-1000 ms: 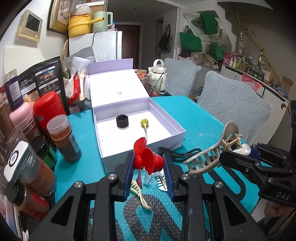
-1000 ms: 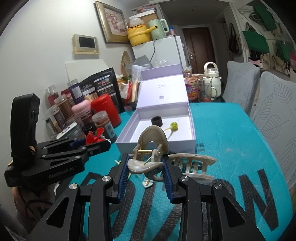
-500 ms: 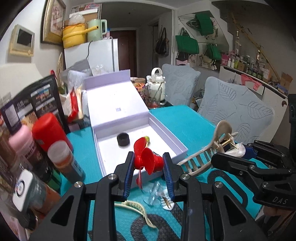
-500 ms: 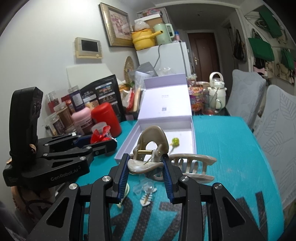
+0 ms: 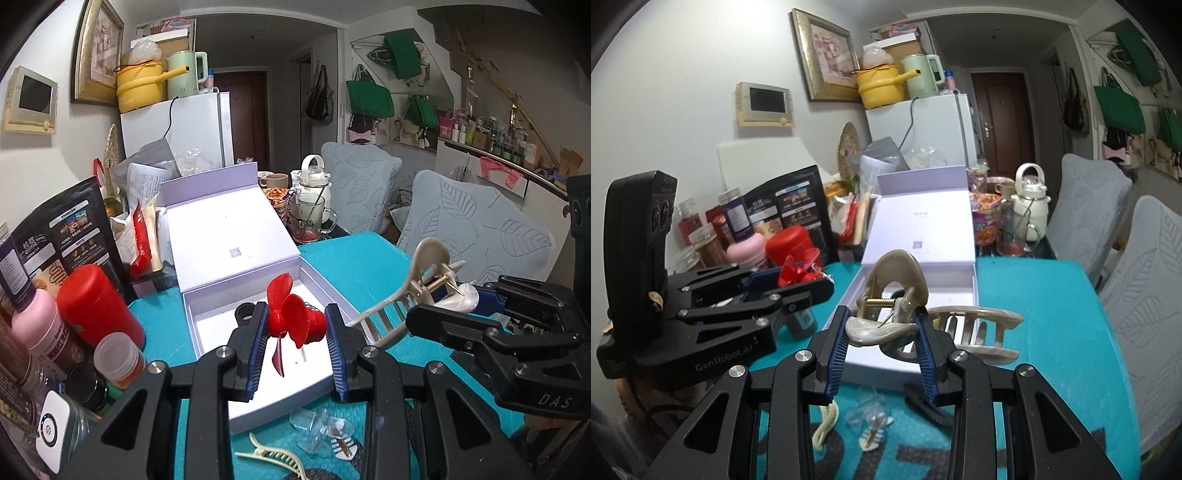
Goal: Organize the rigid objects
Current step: 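Lift and carry the propeller and claw clip over the white box with both tools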
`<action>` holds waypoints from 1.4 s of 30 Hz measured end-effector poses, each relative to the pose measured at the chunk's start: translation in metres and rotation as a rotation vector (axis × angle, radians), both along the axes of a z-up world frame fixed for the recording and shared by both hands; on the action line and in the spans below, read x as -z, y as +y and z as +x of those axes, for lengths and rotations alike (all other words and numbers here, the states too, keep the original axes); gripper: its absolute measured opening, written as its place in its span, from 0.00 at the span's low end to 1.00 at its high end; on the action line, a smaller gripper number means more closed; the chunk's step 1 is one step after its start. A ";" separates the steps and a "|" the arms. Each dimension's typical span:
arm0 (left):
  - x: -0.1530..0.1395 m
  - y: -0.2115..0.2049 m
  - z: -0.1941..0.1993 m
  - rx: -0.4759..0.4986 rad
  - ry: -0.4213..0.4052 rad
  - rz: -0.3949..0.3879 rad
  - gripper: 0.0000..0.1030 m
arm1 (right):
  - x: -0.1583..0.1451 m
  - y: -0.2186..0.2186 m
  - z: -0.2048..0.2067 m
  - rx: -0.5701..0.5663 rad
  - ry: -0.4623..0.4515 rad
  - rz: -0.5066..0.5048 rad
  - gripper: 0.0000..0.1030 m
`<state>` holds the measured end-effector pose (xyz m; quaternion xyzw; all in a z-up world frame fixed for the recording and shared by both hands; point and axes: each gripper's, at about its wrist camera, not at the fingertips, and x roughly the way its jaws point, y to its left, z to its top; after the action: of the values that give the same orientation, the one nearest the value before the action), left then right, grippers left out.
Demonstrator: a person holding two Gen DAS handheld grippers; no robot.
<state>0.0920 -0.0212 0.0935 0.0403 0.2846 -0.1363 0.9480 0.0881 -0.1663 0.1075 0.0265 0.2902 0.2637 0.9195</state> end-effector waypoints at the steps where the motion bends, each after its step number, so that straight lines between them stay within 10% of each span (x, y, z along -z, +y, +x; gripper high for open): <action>1: 0.000 0.000 0.004 -0.001 0.001 -0.001 0.29 | -0.001 0.001 0.004 -0.001 0.000 -0.001 0.33; 42: 0.034 0.040 0.156 -0.150 0.069 0.012 0.29 | 0.027 0.037 0.168 0.008 0.069 -0.033 0.33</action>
<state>0.2479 0.0185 0.0590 0.0197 0.3204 -0.0643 0.9449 0.2563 -0.1297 0.0809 0.0215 0.3258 0.2543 0.9103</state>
